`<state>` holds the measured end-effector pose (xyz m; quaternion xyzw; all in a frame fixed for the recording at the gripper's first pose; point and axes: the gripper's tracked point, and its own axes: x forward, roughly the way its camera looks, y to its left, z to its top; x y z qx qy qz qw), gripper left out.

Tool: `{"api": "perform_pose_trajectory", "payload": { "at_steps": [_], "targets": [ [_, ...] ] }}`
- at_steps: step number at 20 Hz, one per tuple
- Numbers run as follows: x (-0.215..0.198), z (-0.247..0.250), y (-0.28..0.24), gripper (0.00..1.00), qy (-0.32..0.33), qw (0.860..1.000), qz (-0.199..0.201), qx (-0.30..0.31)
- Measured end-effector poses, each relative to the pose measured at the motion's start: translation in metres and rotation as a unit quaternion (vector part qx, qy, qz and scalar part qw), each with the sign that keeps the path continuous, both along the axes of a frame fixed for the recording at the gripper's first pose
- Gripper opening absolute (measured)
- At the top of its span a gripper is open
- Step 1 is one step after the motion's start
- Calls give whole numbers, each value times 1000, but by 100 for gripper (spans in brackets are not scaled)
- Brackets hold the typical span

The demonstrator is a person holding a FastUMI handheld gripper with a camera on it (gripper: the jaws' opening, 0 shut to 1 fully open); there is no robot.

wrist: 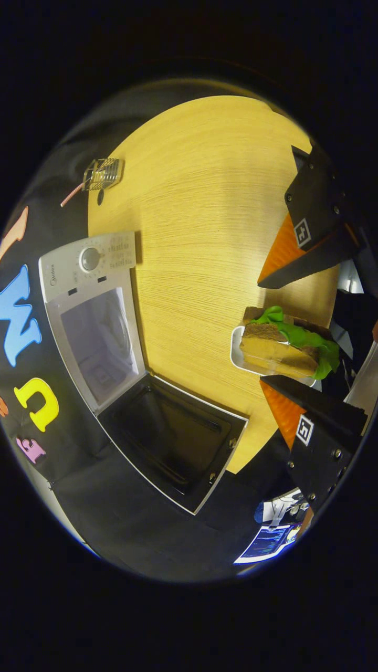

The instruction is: Open the microwave, put the food inside, and close the microwave door.

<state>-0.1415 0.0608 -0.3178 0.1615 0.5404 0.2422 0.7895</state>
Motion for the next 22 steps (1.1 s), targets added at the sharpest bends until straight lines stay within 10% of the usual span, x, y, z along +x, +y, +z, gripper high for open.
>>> {"api": "perform_pose_trajectory", "payload": {
  "at_steps": [2,5,10,22],
  "targets": [
    [-1,-5,2,97,12,1000,0,-4],
    [1,-4,5,57,30,999,-11,3],
    [1,-3,7,28,61,997,-41,15],
    [24,60,18,27,33,993,-104,37]
  ]
}}
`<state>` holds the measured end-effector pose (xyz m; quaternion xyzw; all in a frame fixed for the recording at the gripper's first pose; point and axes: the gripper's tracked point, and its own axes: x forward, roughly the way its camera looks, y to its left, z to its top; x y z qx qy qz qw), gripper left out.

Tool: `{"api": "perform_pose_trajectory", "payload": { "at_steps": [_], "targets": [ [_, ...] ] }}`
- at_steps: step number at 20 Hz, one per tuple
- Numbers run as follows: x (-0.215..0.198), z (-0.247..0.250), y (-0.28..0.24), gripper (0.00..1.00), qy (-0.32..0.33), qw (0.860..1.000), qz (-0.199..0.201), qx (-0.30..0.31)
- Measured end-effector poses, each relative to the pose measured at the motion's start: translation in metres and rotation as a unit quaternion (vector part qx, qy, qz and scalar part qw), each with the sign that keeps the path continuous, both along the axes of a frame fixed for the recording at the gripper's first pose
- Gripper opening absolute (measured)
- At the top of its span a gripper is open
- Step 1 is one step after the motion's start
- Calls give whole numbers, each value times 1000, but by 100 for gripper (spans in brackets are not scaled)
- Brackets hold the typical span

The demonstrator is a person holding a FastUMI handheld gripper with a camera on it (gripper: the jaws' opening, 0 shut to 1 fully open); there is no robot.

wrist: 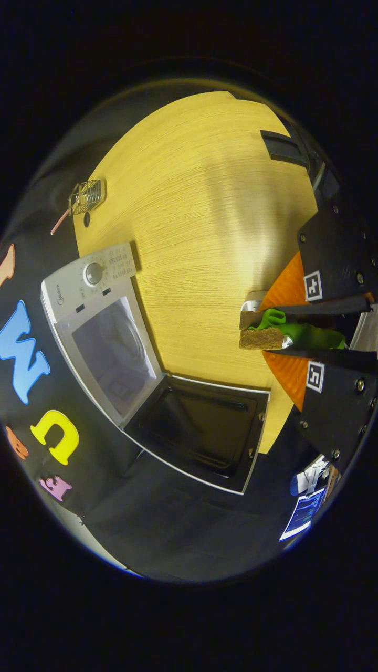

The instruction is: Open the microwave, put the food inside, and close the microwave door.

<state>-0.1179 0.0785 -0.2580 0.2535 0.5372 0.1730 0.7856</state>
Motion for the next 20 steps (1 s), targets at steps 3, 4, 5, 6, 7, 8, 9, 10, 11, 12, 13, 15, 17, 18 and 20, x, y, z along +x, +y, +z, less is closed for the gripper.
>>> {"api": "perform_pose_trajectory", "payload": {
  "at_steps": [3,4,5,6,7,8,9,10,11,12,13,15,17,18,20],
  "targets": [
    [25,15,10,27,-24,999,-38,20],
    [35,19,14,27,-30,998,-51,28],
    [44,22,19,27,-36,997,-63,38],
    [53,25,24,27,-41,995,-75,47],
    [63,27,29,27,-48,994,-86,54],
    [73,28,34,27,-55,992,-97,60],
    [83,28,39,27,-61,990,-110,66],
    [94,30,44,27,-66,988,-121,74],
    [102,31,50,27,-70,985,-134,82],
    [112,31,54,27,-75,983,-145,89],
    [120,31,61,27,-78,981,-152,95],
    [137,28,69,27,-88,978,-164,98],
    [152,24,76,27,-97,975,-176,96],
    [160,22,79,27,-101,973,-184,98],
    [176,17,85,27,-112,968,-201,102]
  ]
}}
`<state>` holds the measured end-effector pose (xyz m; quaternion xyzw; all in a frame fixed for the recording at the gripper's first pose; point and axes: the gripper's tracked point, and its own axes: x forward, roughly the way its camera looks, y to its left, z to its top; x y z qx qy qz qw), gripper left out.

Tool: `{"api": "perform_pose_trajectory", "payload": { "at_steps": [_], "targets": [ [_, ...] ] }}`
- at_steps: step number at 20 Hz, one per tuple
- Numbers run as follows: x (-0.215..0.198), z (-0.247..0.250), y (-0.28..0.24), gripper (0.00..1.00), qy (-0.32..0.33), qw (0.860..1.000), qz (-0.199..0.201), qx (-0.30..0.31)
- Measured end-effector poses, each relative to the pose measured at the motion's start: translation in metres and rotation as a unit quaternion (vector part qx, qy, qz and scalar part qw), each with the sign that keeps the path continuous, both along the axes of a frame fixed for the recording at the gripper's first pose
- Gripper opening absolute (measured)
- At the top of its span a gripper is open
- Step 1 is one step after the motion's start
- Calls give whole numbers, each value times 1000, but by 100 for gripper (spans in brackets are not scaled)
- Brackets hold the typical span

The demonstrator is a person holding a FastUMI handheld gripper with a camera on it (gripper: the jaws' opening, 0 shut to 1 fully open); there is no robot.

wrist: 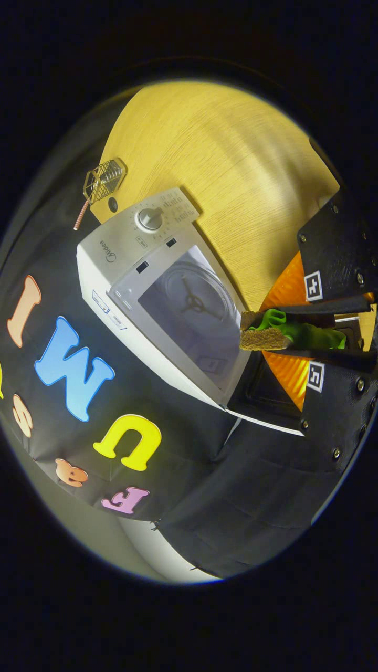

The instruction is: Open the microwave, put the food inside, and close the microwave door.

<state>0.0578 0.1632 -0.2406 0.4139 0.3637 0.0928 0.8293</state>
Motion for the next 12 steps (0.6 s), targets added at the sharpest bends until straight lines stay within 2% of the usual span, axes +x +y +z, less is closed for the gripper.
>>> {"api": "perform_pose_trajectory", "payload": {
  "at_steps": [12],
  "targets": [
    [116,-47,9,27,-47,990,-131,33]
  ]
}}
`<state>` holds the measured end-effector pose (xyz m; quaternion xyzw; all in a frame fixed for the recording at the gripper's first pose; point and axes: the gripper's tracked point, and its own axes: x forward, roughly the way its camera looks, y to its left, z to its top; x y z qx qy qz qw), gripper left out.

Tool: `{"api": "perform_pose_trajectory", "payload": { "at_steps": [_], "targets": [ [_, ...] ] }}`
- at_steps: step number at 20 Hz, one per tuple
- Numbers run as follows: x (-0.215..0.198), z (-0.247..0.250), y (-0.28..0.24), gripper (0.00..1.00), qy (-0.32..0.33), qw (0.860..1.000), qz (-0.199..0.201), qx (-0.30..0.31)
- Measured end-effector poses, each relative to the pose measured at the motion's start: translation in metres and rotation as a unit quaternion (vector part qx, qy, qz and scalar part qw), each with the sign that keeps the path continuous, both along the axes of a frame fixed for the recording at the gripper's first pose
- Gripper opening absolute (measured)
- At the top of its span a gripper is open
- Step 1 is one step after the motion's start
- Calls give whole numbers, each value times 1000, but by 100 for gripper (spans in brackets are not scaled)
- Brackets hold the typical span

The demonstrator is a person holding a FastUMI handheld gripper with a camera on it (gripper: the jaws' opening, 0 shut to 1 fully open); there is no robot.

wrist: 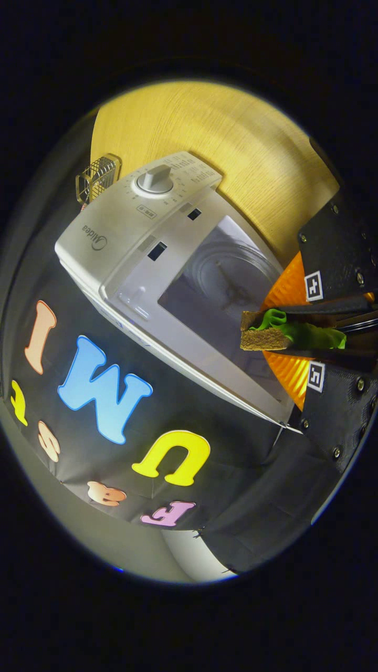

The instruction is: Open the microwave, put the food inside, and close the microwave door.

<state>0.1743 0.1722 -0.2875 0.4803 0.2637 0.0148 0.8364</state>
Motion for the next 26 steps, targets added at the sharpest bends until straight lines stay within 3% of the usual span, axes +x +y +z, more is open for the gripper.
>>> {"api": "perform_pose_trajectory", "payload": {
  "at_steps": [8,18,24,25,26],
  "targets": [
    [54,-42,4,27,1,996,-90,28],
    [66,-74,17,27,34,990,-137,9],
    [50,-84,26,49,62,991,-117,-34],
    [47,-79,27,79,58,991,-112,-41],
    [44,-78,24,92,61,990,-115,-63]
  ]
}}
